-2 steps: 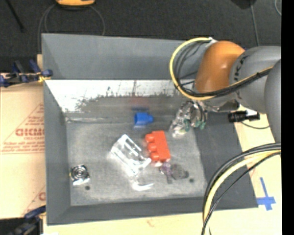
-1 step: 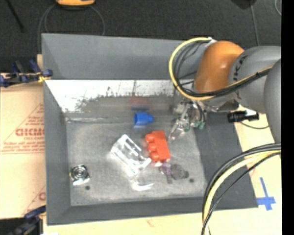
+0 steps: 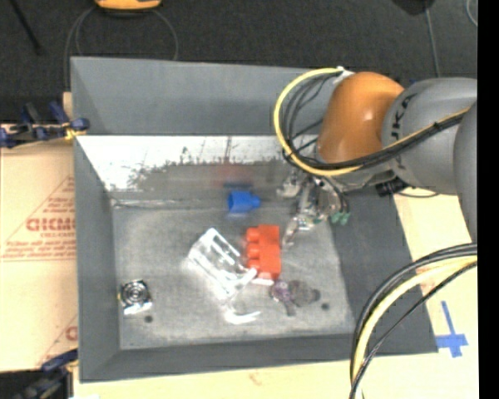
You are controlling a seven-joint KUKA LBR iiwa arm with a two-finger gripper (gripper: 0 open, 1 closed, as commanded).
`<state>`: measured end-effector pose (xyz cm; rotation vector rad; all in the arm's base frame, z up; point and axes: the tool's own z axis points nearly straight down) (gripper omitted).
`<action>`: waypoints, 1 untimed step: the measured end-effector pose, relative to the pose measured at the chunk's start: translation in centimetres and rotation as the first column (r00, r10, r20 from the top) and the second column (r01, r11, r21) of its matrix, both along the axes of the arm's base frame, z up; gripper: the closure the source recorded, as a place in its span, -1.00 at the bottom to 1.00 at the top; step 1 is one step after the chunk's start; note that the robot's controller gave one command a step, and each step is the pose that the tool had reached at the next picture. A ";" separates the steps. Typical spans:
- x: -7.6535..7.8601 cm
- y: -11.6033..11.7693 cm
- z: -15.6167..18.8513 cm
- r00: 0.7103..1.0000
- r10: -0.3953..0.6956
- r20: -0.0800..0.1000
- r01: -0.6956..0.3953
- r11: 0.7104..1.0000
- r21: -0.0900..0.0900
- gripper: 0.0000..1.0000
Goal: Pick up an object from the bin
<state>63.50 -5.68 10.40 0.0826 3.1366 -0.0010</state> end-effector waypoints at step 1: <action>-1.2 11.7 -2.6 0.919 0.395 0.006 -0.395 0.919 -0.011 -1.00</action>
Offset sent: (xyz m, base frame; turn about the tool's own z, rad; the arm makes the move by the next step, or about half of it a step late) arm -0.0182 0.1213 -0.0340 -0.4066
